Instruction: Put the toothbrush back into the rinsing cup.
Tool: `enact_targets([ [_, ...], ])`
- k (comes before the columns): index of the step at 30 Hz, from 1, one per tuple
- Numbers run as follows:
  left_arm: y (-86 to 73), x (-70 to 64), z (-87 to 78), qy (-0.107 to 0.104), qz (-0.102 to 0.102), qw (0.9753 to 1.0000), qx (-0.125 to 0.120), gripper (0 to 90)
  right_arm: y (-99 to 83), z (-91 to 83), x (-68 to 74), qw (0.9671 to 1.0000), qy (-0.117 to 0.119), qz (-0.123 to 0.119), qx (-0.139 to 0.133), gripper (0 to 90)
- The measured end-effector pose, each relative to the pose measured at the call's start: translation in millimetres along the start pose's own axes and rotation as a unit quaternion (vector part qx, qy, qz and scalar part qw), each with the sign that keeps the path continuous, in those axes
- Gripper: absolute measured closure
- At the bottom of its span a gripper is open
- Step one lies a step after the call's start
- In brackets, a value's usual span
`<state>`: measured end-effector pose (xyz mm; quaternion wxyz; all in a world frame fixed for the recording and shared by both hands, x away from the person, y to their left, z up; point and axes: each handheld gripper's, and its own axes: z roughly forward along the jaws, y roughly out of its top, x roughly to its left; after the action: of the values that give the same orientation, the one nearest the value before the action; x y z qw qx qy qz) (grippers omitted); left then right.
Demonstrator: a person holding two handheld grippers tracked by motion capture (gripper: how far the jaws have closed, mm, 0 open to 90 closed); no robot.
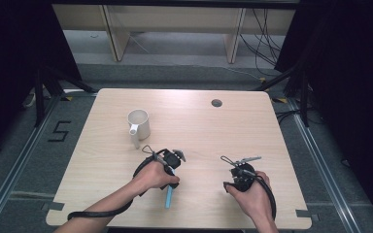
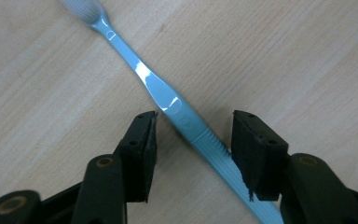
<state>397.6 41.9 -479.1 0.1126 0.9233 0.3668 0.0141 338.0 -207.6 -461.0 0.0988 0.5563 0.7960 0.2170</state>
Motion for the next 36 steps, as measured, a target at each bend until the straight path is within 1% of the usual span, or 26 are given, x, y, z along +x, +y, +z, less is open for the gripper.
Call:
enact_targets([
  [1,-0.1,0.3,0.1,0.001,0.0,1.0,-0.003,51.8,0.0,0.5,0.1,1.0,0.002,0.001,-0.002,56.6],
  [2,-0.2,0.6,0.1,0.002,0.001,1.0,-0.003,52.9,0.4,0.2,-0.6,1.0,0.0,-0.006,-0.002,56.6],
  [3,-0.4,1.0,-0.1,0.003,0.003,1.0,-0.002,54.1,0.5,0.2,-0.4,1.0,0.0,-0.006,0.0,56.6],
  [4,-0.7,1.6,-0.3,0.006,0.006,1.0,0.0,57.0,0.7,-0.7,3.1,0.9998,-0.001,0.016,0.008,56.6],
  [5,-0.7,1.6,-0.3,0.006,0.006,1.0,0.0,58.2,0.7,-0.7,3.1,0.9998,-0.001,0.016,0.008,56.6],
  [6,-0.9,2.8,-0.8,0.008,0.015,0.9998,0.005,58.2,0.8,0.7,0.8,1.0,0.0,-0.002,-0.003,56.6],
  [8,-1.3,3.9,-0.7,0.01,0.017,0.9998,0.004,61.2,0.8,0.6,0.6,1.0,0.0,-0.002,-0.003,56.6],
  [9,-1.4,4.5,-0.9,0.01,0.019,0.9997,0.006,62.4,0.6,-0.9,3.4,0.9998,-0.001,0.02,0.01,56.6],
  [10,-1.5,4.9,-1.0,0.01,0.022,0.9997,0.006,63.8,0.6,0.7,0.7,1.0,0.0,0.001,-0.002,56.6],
  [11,-1.4,6.1,-1.9,0.01,0.031,0.9994,0.012,67.8,0.4,-0.6,2.4,0.9998,0.003,0.014,0.011,56.6],
  [12,-1.7,6.5,-1.7,0.01,0.031,0.9994,0.011,67.8,0.4,-0.6,2.4,0.9998,0.003,0.014,0.011,56.6],
  [14,-2.1,7.6,-1.9,0.011,0.033,0.9993,0.01,70.8,0.4,-0.2,2.1,0.9999,-0.001,0.008,0.009,56.5],
  [15,-2.2,8.3,-2.1,0.011,0.037,0.9992,0.013,71.7,0.5,0.3,3.6,0.9998,0.002,0.017,0.01,56.5],
  [16,-2.4,9.1,-2.4,0.01,0.04,0.999,0.016,72.1,0.8,-0.2,3.4,0.9999,0.004,0.012,0.012,56.6],
  [17,-2.5,9.8,-2.4,0.01,0.042,0.9989,0.017,72.8,1.0,0.7,2.3,1.0,0.002,0.003,0.004,56.5],
  [19,-2.7,10.9,-2.2,0.009,0.045,0.9988,0.016,74.4,1.3,0.9,1.5,1.0,0.004,0.0,0.003,56.5],
  [20,-2.6,12.1,-2.6,0.009,0.051,0.9985,0.02,75.4,1.6,0.4,1.4,1.0,0.003,-0.001,0.006,56.6],
  [21,-2.6,12.7,-2.8,0.008,0.054,0.9982,0.022,77.1,2.2,-0.6,3.0,0.9999,0.003,0.011,0.013,56.5],
  [28,-2.6,12.5,-2.8,0.005,0.069,0.9973,0.024,77.8,2.4,0.0,3.3,0.9998,0.005,0.013,0.011,56.5],
  [29,-2.5,12.7,-3.0,0.004,0.074,0.9969,0.025,77.9,2.2,0.1,2.6,0.9999,0.003,0.005,0.01,56.5],
  [31,-2.6,12.8,-2.9,0.004,0.076,0.9968,0.024,78.0,2.0,0.3,2.6,0.9999,0.002,0.004,0.011,56.5],
  [32,-2.6,13.1,-3.0,0.003,0.079,0.9966,0.024,78.0,1.7,-0.5,4.0,0.9997,0.002,0.016,0.018,56.5],
  [33,-3.2,13.1,-2.8,0.003,0.084,0.9962,0.02,78.1,1.3,1.1,1.4,1.0,0.002,0.0,0.007,56.5],
  [34,-3.2,13.1,-2.8,0.003,0.084,0.9962,0.02,78.1,1.3,1.1,1.4,1.0,0.002,0.0,0.007,56.5],
  [36,-3.9,13.1,-3.0,-0.001,0.091,0.9957,0.018,78.2,1.1,1.5,1.1,1.0,0.004,-0.002,0.004,56.5],
])
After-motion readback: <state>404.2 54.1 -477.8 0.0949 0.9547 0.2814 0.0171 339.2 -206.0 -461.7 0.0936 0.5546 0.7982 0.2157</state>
